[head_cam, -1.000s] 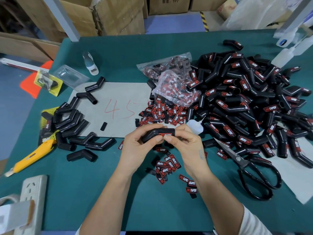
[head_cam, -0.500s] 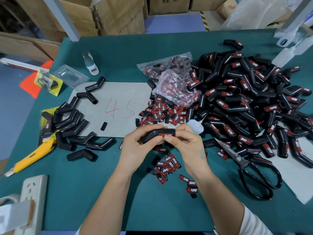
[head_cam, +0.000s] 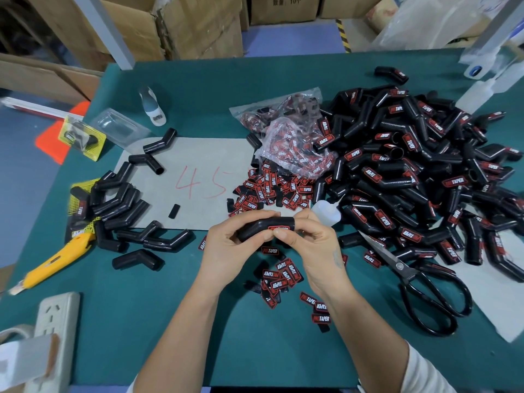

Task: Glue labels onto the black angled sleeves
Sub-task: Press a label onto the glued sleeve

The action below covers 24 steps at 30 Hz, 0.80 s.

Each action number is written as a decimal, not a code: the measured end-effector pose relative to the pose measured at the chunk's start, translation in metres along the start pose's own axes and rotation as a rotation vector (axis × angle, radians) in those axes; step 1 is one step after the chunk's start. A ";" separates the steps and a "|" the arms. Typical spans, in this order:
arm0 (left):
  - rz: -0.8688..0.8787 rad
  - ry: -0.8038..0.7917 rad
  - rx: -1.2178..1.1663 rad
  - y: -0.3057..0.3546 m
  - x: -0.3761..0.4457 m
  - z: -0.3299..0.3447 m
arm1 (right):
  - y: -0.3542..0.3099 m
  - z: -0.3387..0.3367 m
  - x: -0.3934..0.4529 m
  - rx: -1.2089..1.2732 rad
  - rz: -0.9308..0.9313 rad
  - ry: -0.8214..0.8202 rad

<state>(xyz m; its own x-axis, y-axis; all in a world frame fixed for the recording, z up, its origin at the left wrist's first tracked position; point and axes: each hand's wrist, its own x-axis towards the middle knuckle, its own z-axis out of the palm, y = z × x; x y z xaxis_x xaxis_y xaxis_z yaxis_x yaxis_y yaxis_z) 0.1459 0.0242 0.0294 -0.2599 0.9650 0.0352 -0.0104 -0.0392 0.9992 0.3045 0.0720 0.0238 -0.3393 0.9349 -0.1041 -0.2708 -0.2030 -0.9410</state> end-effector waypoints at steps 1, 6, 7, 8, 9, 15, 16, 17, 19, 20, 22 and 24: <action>-0.002 -0.002 -0.003 0.000 0.001 0.000 | -0.001 0.000 0.000 -0.009 -0.003 -0.007; 0.026 -0.051 -0.017 -0.002 0.002 -0.002 | -0.001 0.002 0.000 -0.033 0.005 0.017; 0.031 -0.060 -0.026 -0.002 0.003 -0.002 | -0.001 0.002 0.000 -0.037 0.002 0.019; 0.033 -0.067 -0.037 -0.003 0.003 -0.002 | -0.002 0.002 0.000 -0.044 -0.001 0.021; 0.029 -0.069 -0.049 -0.003 0.003 -0.002 | -0.002 0.001 0.000 -0.051 -0.002 0.022; 0.016 -0.050 -0.074 -0.003 0.004 -0.001 | -0.003 -0.001 0.001 -0.044 -0.001 0.012; 0.020 -0.053 -0.075 -0.003 0.004 -0.001 | -0.003 -0.001 0.001 -0.040 -0.002 0.010; 0.021 -0.055 -0.076 -0.003 0.003 -0.001 | -0.002 -0.001 0.001 -0.036 -0.001 0.008; 0.017 -0.057 -0.082 -0.004 0.003 -0.001 | -0.002 -0.001 0.001 -0.033 0.001 0.004; 0.015 -0.057 -0.085 -0.003 0.003 -0.001 | -0.002 -0.001 0.001 -0.037 0.004 0.003; 0.011 -0.055 -0.091 -0.003 0.003 -0.001 | -0.002 -0.001 0.002 -0.049 0.012 0.006; 0.010 -0.053 -0.096 -0.003 0.003 -0.002 | -0.003 0.000 0.002 -0.050 0.017 0.010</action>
<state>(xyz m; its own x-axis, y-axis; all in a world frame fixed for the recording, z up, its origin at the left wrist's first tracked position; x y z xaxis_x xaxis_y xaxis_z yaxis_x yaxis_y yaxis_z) 0.1437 0.0271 0.0261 -0.2093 0.9766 0.0487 -0.1015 -0.0712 0.9923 0.3048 0.0744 0.0260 -0.3345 0.9344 -0.1227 -0.2195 -0.2038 -0.9541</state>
